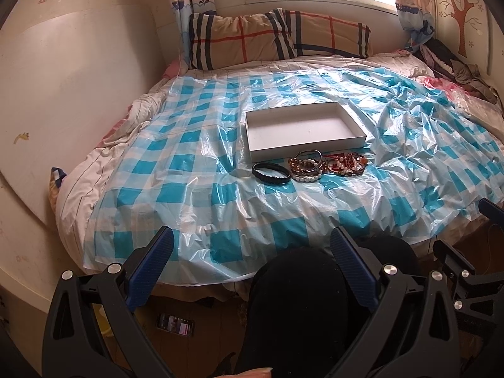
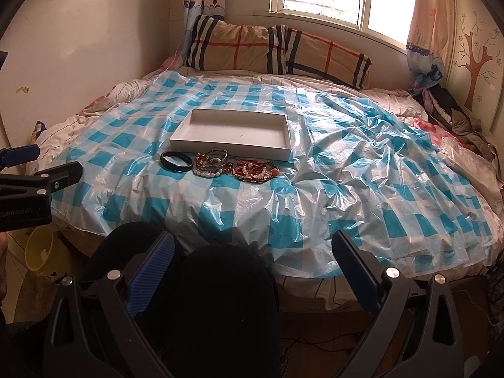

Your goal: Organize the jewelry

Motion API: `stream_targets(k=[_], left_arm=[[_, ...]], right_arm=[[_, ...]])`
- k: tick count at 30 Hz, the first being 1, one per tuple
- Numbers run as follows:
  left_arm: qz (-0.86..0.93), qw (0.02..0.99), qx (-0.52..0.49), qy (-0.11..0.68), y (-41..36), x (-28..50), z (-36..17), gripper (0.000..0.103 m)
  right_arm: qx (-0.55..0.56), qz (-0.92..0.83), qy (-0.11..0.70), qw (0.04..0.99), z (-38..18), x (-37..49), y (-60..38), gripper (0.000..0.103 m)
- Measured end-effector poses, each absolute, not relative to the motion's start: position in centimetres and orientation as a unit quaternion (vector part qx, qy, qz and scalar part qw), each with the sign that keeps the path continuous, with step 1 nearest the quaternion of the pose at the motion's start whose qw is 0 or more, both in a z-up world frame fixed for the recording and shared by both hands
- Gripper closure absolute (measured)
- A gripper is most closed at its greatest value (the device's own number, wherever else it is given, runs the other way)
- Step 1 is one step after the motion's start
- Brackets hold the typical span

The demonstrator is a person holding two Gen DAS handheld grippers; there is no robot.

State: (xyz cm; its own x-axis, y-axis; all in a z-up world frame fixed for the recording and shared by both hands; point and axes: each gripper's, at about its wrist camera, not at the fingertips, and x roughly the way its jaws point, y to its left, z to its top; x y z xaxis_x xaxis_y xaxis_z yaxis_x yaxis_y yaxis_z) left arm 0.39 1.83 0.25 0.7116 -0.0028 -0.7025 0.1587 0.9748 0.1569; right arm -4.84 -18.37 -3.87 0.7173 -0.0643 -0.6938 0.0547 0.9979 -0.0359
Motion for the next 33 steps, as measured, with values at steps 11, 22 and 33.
stream_targets(k=[11,22,33], left_arm=[[-0.040,0.914,0.119,0.386,-0.4,0.7,-1.4,0.008],[-0.041,0.912,0.124,0.389,-1.4,0.6,-1.7,0.008],[-0.045,0.911,0.120,0.391,-1.9,0.5,-2.0,0.008]], right_arm=[[-0.009,-0.064,0.395,0.916,-4.4,-3.9,-19.2,0.007],[-0.016,-0.079,0.398,0.914,-4.4,-3.6,-19.8,0.007],[-0.013,-0.083,0.395,0.915,-4.2,-3.7,-20.3,0.007]])
